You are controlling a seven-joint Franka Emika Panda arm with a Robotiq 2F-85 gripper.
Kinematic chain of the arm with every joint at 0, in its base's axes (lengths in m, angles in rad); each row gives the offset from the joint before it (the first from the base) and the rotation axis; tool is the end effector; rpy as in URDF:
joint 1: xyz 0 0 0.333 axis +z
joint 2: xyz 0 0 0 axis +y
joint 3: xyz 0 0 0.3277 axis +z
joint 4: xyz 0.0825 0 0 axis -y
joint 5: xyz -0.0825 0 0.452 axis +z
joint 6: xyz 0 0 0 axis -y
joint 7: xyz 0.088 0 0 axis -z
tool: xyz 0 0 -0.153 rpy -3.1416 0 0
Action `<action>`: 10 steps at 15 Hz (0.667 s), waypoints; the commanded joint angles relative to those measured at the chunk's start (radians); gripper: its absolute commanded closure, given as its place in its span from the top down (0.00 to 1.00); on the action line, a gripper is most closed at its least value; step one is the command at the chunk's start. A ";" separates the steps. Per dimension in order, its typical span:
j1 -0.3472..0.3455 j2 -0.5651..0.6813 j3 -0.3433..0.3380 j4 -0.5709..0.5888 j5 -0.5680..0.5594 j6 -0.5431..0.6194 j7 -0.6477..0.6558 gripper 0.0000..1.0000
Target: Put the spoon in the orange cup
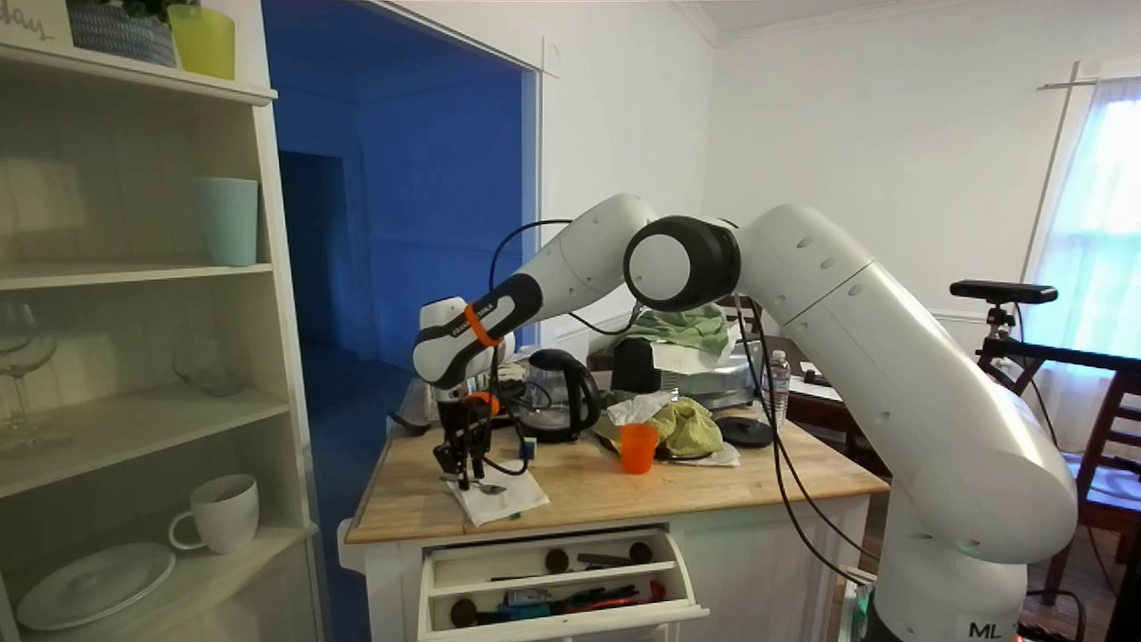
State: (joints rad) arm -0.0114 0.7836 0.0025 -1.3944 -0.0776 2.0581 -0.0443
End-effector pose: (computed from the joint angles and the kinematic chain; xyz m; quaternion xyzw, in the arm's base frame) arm 0.7771 -0.0145 0.1546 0.9970 0.0375 -0.0607 0.0306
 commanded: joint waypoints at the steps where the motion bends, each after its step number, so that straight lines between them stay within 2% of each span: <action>1: 0.002 0.015 0.000 0.028 0.020 -0.009 0.010 0.41; 6: 0.003 0.014 -0.001 0.026 0.017 -0.017 0.013 0.29; 10: 0.002 0.015 0.000 0.024 0.018 -0.017 0.009 0.34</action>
State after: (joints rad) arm -0.0114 0.7841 0.0024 -1.3943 -0.0776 2.0577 -0.0405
